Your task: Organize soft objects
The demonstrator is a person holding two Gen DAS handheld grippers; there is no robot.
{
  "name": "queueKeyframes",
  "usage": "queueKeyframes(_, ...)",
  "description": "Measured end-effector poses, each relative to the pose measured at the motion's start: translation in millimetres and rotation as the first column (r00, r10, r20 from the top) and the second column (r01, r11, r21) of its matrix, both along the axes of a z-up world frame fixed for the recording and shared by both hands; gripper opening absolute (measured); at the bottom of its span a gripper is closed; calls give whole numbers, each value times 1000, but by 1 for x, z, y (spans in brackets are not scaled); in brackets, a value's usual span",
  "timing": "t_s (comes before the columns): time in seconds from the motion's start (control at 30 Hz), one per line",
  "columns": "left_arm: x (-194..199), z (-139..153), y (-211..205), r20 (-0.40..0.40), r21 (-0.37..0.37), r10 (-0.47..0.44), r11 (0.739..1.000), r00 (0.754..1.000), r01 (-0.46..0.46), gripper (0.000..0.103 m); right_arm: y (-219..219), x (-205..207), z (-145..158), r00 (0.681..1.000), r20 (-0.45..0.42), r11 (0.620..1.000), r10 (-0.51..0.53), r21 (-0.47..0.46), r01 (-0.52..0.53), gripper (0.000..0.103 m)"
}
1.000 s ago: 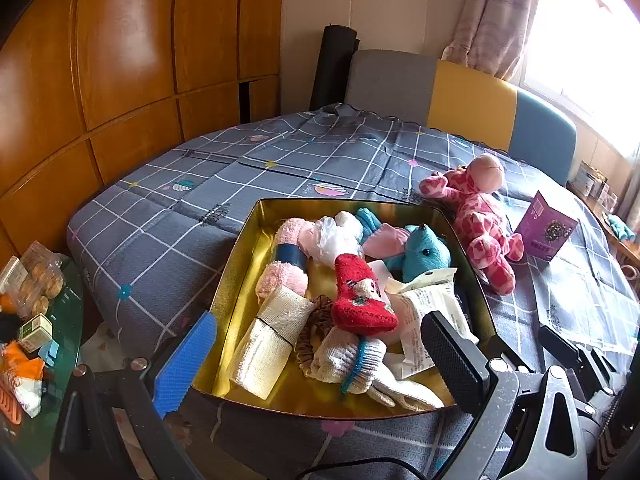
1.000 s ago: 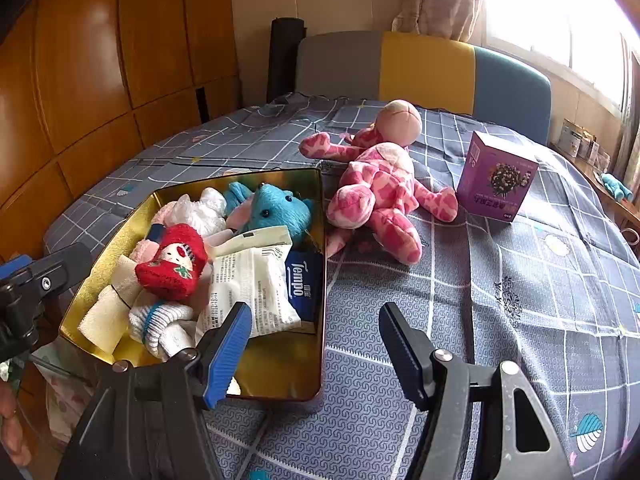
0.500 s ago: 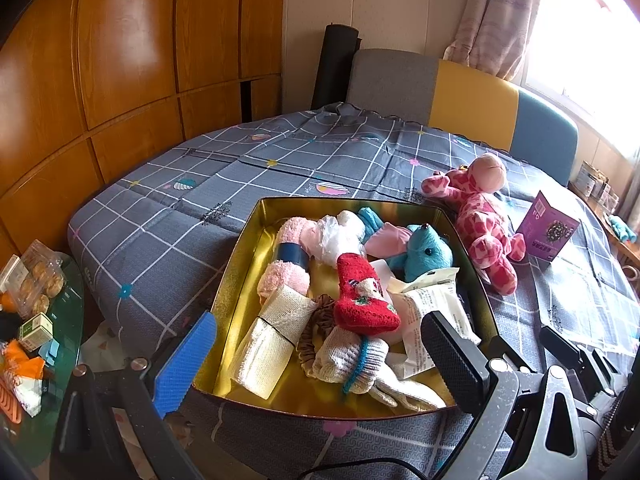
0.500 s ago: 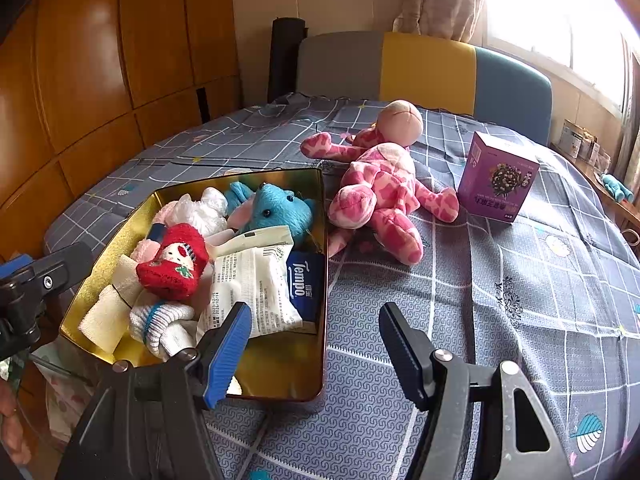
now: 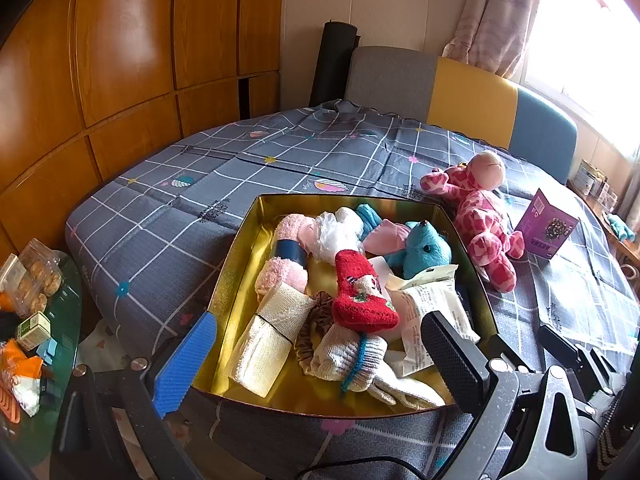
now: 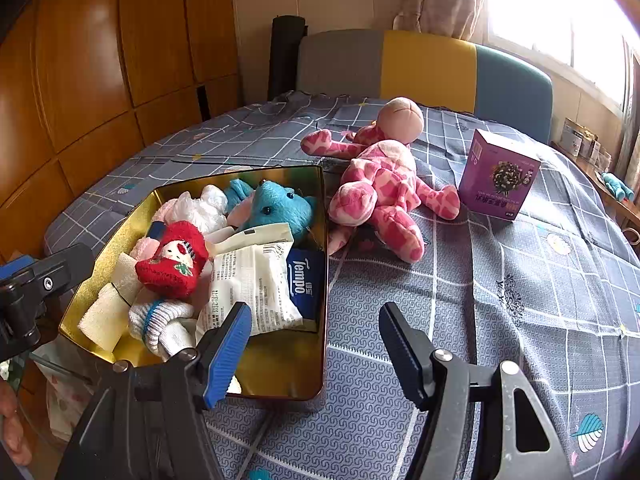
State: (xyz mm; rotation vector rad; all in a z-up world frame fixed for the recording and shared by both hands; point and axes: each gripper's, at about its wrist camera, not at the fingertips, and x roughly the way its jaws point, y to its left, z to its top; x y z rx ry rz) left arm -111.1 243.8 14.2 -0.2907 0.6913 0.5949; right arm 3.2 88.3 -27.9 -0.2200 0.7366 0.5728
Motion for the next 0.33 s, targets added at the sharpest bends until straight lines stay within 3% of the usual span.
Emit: queueKeyframes(0.33, 0, 0, -1, 5, 15, 5, 1000, 1000, -6, 103, -5, 5, -1, 1000, -19, 1000, -18, 21, 18, 67)
